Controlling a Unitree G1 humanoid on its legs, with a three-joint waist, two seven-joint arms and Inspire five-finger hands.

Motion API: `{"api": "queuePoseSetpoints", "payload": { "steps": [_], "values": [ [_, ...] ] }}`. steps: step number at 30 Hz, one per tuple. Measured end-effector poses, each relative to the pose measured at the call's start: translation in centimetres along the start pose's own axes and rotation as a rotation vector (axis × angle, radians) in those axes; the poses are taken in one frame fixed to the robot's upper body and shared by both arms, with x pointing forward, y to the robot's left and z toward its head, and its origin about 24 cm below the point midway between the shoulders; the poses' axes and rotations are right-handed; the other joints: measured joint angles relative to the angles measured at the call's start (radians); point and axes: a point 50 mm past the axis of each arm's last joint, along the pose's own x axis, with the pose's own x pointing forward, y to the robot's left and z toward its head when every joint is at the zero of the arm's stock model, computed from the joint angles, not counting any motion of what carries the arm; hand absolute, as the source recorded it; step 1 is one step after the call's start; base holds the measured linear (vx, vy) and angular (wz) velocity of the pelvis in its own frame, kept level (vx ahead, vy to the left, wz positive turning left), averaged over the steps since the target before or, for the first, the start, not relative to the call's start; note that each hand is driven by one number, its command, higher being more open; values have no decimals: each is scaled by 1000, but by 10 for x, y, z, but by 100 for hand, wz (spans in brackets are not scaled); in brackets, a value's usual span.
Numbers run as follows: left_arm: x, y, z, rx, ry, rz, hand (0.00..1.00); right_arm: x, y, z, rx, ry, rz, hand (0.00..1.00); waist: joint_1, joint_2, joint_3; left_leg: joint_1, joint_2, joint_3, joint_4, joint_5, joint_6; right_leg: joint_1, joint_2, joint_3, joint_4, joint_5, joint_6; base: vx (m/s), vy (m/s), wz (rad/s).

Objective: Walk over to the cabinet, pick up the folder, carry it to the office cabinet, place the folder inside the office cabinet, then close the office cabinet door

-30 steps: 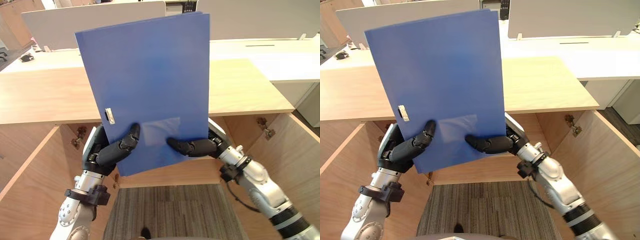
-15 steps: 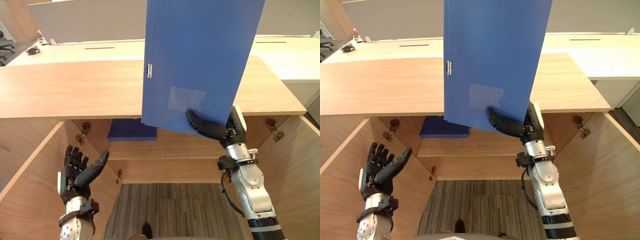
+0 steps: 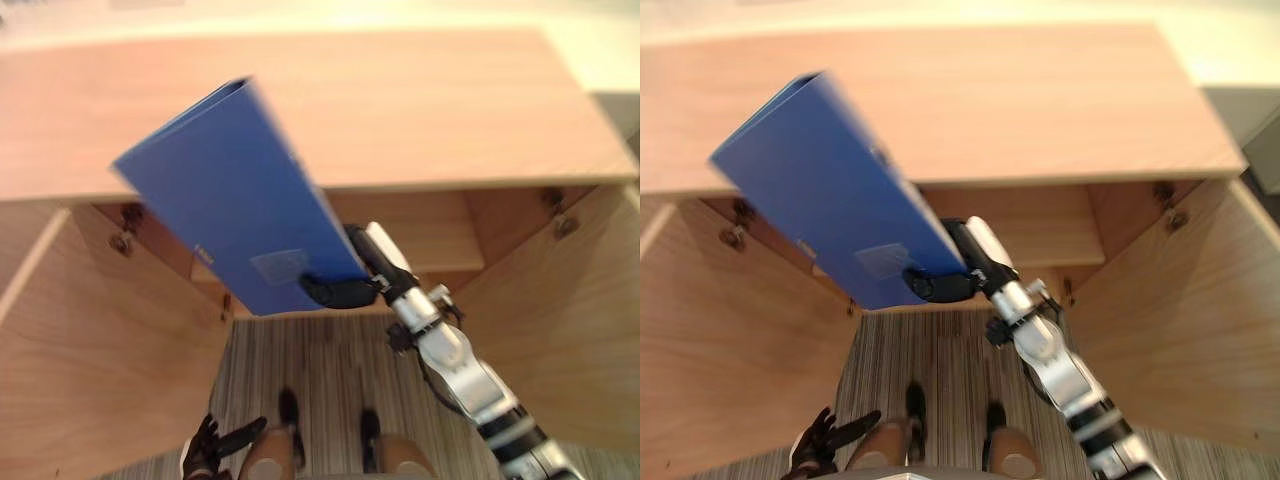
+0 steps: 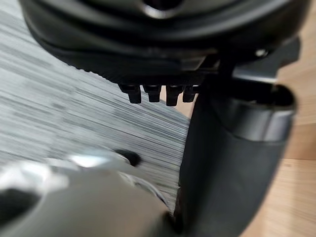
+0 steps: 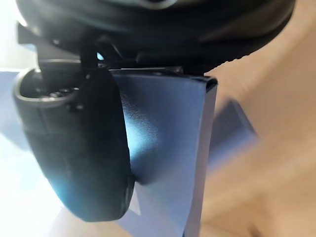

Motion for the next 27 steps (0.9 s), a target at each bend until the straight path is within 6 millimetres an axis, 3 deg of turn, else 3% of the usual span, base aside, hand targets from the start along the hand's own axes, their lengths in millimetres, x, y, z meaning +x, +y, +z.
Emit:
{"api": "queuePoseSetpoints", "payload": {
  "steps": [2, 3, 7, 12, 17, 21, 27],
  "values": [
    [5, -4, 15, -1, -47, -5, 100, 5, 3, -5, -50, 25, 33, 0, 1, 4, 39, -71, 2, -9, 64, -17, 1, -78, -4, -6, 78, -28, -2, -195, -9, 12],
    [9, -9, 27, -11, -86, -18, 100, 8, 0, -10, -71, 52, 34, 0, 2, 10, 61, -138, 8, -13, 112, -25, 2, -144, -8, -6, 134, -42, -2, -172, -7, 7],
    [16, -28, 54, -7, -173, -69, 100, 13, -19, -19, -94, 98, -22, 0, 0, 32, 117, -248, 11, -31, 201, -40, 16, -250, -15, -9, 227, -65, 1, -100, 6, 5],
    [18, -49, 84, -32, -275, -120, 100, 21, -62, -22, 210, 121, -323, 0, 2, 37, 126, -427, 24, -52, 343, -85, 23, -417, -24, -26, 369, -118, -1, -51, -1, 8],
    [14, -55, 105, -96, -359, -135, 100, 34, -140, 5, 585, -66, -750, 0, 16, 45, 135, -555, 38, -63, 456, -115, 28, -534, -31, -40, 480, -154, -3, -34, -11, 1],
    [10, -65, 121, -187, -415, -147, 100, 31, -198, 26, 806, -235, -1003, 0, 29, 53, 141, -639, 43, -85, 500, -116, 29, -603, -32, -55, 517, -158, -6, -23, 5, 5],
    [7, -77, 125, -255, -419, -162, 100, 37, -217, 21, 1133, -272, -1151, 0, 37, 52, 141, -646, 45, -85, 501, -118, 23, -610, -34, -60, 523, -160, -7, -27, -19, 1]
  ]
}}
